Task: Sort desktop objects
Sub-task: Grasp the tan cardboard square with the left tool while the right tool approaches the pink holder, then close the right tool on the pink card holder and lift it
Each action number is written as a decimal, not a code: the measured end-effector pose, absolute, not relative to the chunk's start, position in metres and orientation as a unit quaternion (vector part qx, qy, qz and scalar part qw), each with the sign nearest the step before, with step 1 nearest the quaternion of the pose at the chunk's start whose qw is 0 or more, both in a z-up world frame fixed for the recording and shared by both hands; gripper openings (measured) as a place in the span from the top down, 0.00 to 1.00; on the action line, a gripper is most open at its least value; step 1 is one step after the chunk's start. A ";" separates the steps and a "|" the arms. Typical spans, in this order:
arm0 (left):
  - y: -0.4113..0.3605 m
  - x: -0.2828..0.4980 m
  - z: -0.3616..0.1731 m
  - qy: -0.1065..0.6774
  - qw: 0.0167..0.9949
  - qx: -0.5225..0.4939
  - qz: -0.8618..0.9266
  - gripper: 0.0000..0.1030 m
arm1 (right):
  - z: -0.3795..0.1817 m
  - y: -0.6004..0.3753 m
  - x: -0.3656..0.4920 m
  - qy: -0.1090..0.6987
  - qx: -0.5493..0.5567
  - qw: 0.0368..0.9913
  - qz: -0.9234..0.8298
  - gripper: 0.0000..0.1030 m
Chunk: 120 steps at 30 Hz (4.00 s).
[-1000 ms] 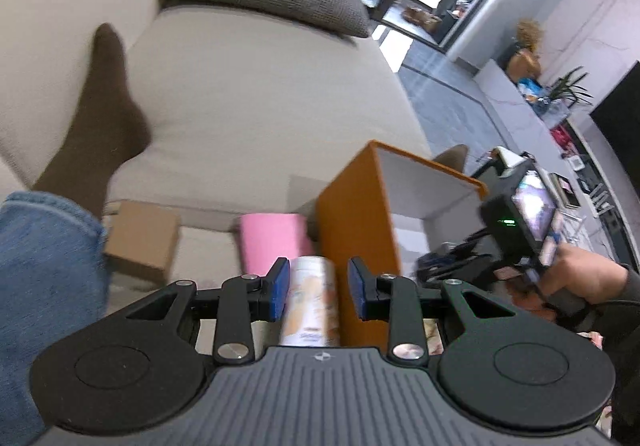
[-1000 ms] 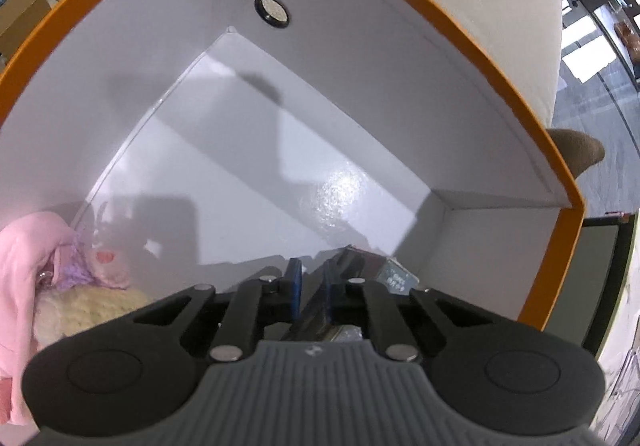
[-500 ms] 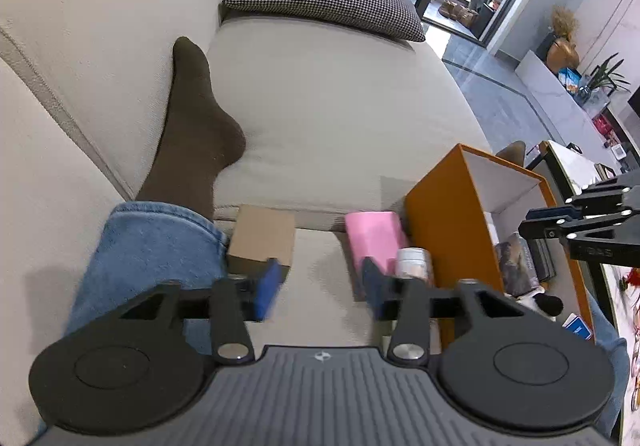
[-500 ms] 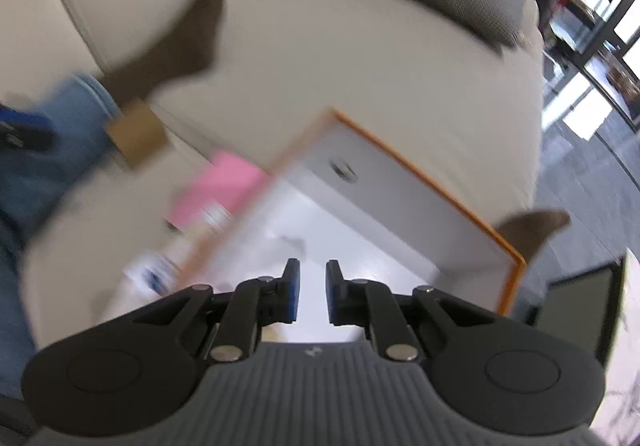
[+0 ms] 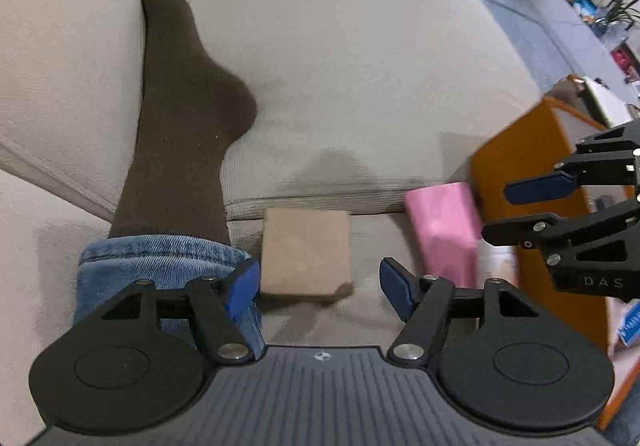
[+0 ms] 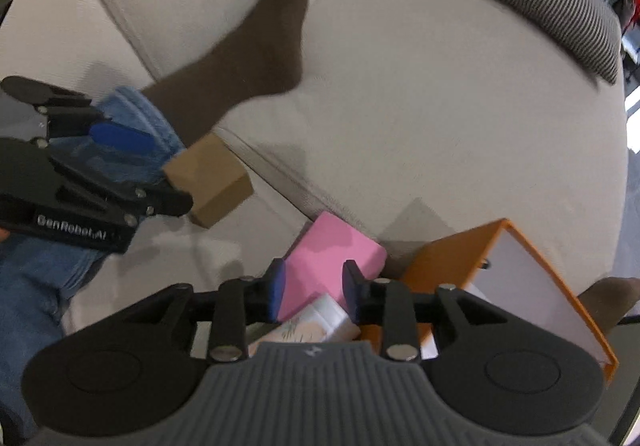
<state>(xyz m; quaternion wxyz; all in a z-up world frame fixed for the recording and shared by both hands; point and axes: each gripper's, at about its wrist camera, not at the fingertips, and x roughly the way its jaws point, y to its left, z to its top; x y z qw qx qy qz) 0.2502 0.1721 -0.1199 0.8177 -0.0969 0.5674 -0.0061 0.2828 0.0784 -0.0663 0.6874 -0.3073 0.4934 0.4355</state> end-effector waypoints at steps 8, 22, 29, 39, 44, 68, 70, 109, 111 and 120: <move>0.175 0.269 -0.149 0.590 0.800 -0.109 -0.011 0.22 | -0.102 0.092 0.303 0.532 -0.298 0.673 0.419 0.58; 0.185 0.239 -0.122 0.539 0.832 -0.131 0.016 0.33 | -0.139 0.114 0.307 0.580 -0.289 0.670 0.363 0.41; 0.199 0.206 -0.075 0.475 0.866 -0.159 0.014 0.32 | -0.156 0.131 0.292 0.577 -0.313 0.676 0.335 0.23; 0.205 0.185 -0.072 0.465 0.870 -0.162 0.007 0.32 | -0.161 0.128 0.290 0.569 -0.323 0.693 0.303 0.42; 0.205 0.173 -0.066 0.461 0.871 -0.172 0.003 0.32 | -0.142 0.120 0.283 0.567 -0.303 0.697 0.317 0.69; 0.203 0.158 -0.072 0.445 0.868 -0.220 0.005 0.32 | -0.148 0.139 0.298 0.605 -0.308 0.672 0.298 0.39; 0.204 0.157 -0.072 0.443 0.868 -0.225 0.007 0.32 | -0.156 0.144 0.293 0.587 -0.339 0.676 0.289 0.37; 0.202 0.135 -0.076 0.441 0.866 -0.236 0.004 0.32 | -0.078 0.098 0.274 0.560 -0.275 0.693 0.360 0.77; 0.199 0.136 -0.077 0.445 0.865 -0.232 0.001 0.32 | -0.086 0.093 0.278 0.561 -0.279 0.696 0.350 0.74; 0.196 0.138 -0.080 0.452 0.862 -0.230 0.007 0.32 | -0.091 0.097 0.250 0.537 -0.317 0.683 0.381 0.46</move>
